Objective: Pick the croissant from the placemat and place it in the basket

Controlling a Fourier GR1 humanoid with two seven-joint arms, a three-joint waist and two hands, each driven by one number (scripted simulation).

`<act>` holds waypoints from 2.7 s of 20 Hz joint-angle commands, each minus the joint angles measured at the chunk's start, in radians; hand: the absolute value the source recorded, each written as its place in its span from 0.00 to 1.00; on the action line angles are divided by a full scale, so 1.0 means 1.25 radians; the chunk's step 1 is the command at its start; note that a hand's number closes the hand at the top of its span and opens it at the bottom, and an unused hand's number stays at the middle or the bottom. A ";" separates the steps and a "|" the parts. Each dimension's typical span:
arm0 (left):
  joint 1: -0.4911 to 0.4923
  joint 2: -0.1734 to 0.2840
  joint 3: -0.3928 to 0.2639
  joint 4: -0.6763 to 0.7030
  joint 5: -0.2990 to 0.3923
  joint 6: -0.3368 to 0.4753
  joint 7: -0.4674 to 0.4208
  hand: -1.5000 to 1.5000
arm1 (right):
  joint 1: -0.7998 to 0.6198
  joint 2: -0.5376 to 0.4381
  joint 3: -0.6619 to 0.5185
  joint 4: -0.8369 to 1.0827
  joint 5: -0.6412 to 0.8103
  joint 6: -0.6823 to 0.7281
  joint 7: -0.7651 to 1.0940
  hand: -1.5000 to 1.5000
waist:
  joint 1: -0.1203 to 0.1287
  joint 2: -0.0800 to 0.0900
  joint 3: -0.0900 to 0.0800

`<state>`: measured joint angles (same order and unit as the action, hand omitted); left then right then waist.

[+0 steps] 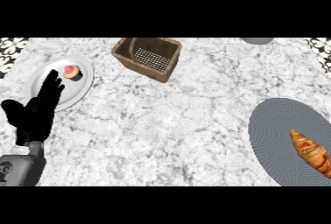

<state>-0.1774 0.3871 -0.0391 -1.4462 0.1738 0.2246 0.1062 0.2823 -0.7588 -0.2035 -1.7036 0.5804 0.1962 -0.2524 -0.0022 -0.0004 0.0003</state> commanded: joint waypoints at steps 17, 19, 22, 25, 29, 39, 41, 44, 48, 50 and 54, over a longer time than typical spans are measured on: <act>0.003 -0.076 0.072 0.018 -0.082 -0.062 -0.004 0.50 | -0.073 0.173 -0.046 0.134 0.162 -0.040 -0.161 0.00 | 0.000 0.000 0.000; 0.010 -0.077 0.079 -0.001 -0.087 -0.071 -0.007 0.50 | -0.100 0.165 -0.059 0.172 0.180 -0.048 -0.177 0.00 | 0.001 0.000 0.000; 0.016 -0.065 0.090 -0.030 -0.065 -0.096 0.024 0.50 | -0.091 0.202 -0.022 0.196 0.246 -0.095 -0.154 0.00 | 0.003 0.000 0.000; 0.023 -0.108 0.049 -0.069 -0.126 -0.042 0.058 0.50 | -0.108 0.202 -0.042 0.226 0.271 -0.127 -0.159 0.00 | 0.002 0.000 0.000; -0.036 -0.070 0.121 0.010 -0.078 -0.107 0.049 0.50 | -0.145 0.240 -0.013 0.262 0.317 -0.145 -0.131 0.00 | 0.001 0.001 0.000; -0.042 -0.098 0.147 0.046 -0.110 -0.122 -0.006 0.50 | -0.196 0.210 -0.067 0.355 0.319 -0.146 -0.204 0.00 | 0.000 0.001 0.000; 0.022 -0.078 0.127 -0.116 -0.094 -0.141 0.121 0.50 | -0.222 0.218 -0.041 0.334 0.348 -0.114 -0.146 0.00 | 0.005 -0.001 0.000; 0.036 -0.162 0.084 -0.050 -0.158 -0.074 0.016 0.50 | -0.226 0.235 -0.044 0.412 0.364 -0.174 -0.178 0.00 | 0.004 0.001 0.000; -0.001 -0.092 0.145 -0.041 -0.106 -0.140 0.047 0.50 | -0.194 0.226 -0.036 0.440 0.382 -0.181 -0.213 0.00 | 0.004 0.001 0.000; 0.009 -0.114 0.132 0.004 -0.128 -0.129 -0.003 0.50 | -0.222 0.222 -0.010 0.459 0.412 -0.176 -0.208 1.00 | 0.004 0.002 0.000; 0.014 -0.124 0.124 -0.037 -0.127 -0.119 0.035 0.50 | -0.207 0.214 0.034 0.454 0.472 -0.195 -0.222 1.00 | 0.005 0.001 0.000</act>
<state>-0.1772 0.2412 0.1158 -1.4907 0.0107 0.0811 0.1601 -0.0076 -0.5314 -0.2118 -1.1852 1.1087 0.0219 -0.5223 0.0060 -0.0095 -0.0297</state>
